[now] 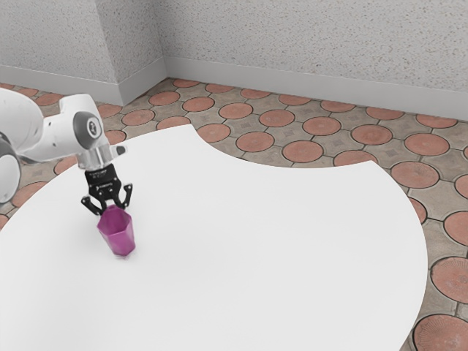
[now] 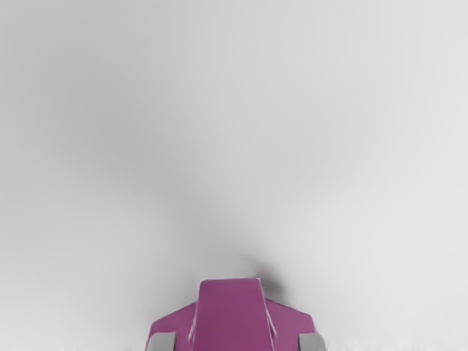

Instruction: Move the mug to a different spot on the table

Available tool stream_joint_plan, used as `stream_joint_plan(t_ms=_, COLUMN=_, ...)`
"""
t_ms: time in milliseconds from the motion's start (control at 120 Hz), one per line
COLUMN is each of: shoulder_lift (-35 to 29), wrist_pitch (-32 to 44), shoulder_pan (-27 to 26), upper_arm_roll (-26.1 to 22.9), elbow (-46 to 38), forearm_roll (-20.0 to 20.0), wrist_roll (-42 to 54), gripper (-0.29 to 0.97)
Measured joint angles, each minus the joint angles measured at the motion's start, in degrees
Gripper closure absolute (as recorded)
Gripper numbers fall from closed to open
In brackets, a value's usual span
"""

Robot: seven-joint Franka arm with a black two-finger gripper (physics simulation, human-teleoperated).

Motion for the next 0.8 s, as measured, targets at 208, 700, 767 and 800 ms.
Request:
stream_joint_plan(t_ms=208, shoulder_lift=-2.1, wrist_pitch=-3.7, shoulder_pan=0.0, upper_arm_roll=-3.4, elbow=0.0, forearm_roll=0.4, wrist_roll=-0.1, gripper=0.69)
stream_joint_plan(t_ms=700, shoulder_lift=2.1, wrist_pitch=-3.9, shoulder_pan=-0.1, upper_arm_roll=-13.7, elbow=6.9, forearm_roll=2.2, wrist_roll=-2.0, gripper=0.76)
stream_joint_plan(t_ms=767, shoulder_lift=3.1, wrist_pitch=-3.8, shoulder_pan=-0.1, upper_arm_roll=-14.2, elbow=8.8, forearm_roll=2.5, wrist_roll=-2.3, gripper=0.76)
stream_joint_plan(t_ms=800, shoulder_lift=3.3, wrist_pitch=-3.8, shoulder_pan=-0.1, upper_arm_roll=-14.6, elbow=9.6, forearm_roll=2.6, wrist_roll=-2.4, gripper=0.76)
